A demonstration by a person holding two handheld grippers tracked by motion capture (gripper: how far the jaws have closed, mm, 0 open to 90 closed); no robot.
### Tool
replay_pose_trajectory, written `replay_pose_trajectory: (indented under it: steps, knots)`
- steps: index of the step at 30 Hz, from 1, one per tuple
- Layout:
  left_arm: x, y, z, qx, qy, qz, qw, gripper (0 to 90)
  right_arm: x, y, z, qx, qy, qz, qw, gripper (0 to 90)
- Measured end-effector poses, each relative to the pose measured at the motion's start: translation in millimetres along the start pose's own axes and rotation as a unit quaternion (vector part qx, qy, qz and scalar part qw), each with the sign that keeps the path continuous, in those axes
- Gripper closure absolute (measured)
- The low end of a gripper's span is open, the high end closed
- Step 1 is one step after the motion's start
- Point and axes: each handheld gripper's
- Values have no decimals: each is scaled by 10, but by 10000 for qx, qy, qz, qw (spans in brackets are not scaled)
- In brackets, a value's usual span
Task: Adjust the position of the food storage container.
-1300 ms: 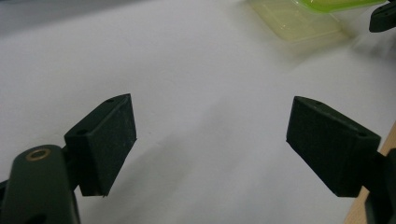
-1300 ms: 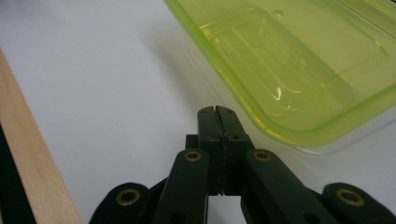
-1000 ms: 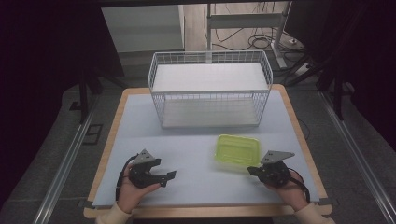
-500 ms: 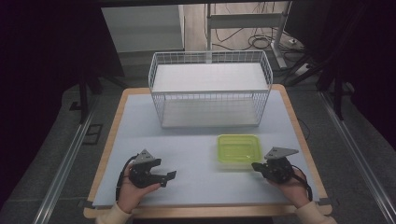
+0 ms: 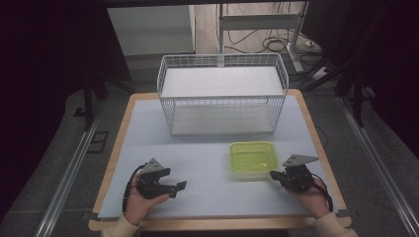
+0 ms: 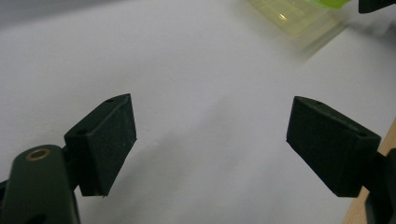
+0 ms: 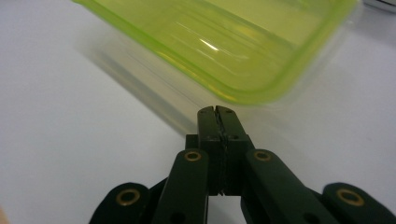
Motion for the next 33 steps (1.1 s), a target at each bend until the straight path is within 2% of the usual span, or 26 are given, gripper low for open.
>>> replay_pose_trajectory:
  steps: [2,5,6,9,11,13,16,20,27,29,33]
  knots:
    - [-4,0,1,-7,-2,4,10000,155,-60,-26,-35,19,-170,102,9998,900]
    - [-6,5,-1,-10,-13,-18,10000,155,-177,-9,-111,-95,-408,288,9987,900]
    - [-6,7,-4,-18,-23,-30,10000,155,-236,23,-149,-144,-546,338,9978,900]
    - [-8,8,-6,-30,-30,-70,10000,155,-346,128,-214,-199,-699,448,9963,900]
    - [-7,7,-9,-31,-27,-70,10000,155,-401,284,-215,-148,-849,395,9955,900]
    - [-5,6,-13,-37,-31,-68,10000,155,-410,319,-201,-95,-868,374,9955,900]
    - [-1,2,-14,-30,-32,-64,10000,155,-434,435,-100,140,-964,324,9947,900]
    - [8,-8,-14,-21,-37,-69,10000,155,-436,456,14,338,-981,307,9941,900]
    - [-4,-7,-4,-2,-25,-52,10000,155,-405,437,82,421,-931,258,9944,900]
    - [-9,-7,1,-6,-27,-58,10000,155,-387,443,97,456,-1022,197,9935,900]
    - [-3,-8,6,1,-40,-74,10000,155,-372,452,109,448,-1003,201,9938,900]
Point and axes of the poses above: each handheld gripper's, and its own axes: z roughly forward along the jaws, y roughly out of its top, x roughly to its left, and after that the axes turned 1 degree about y, right-handed
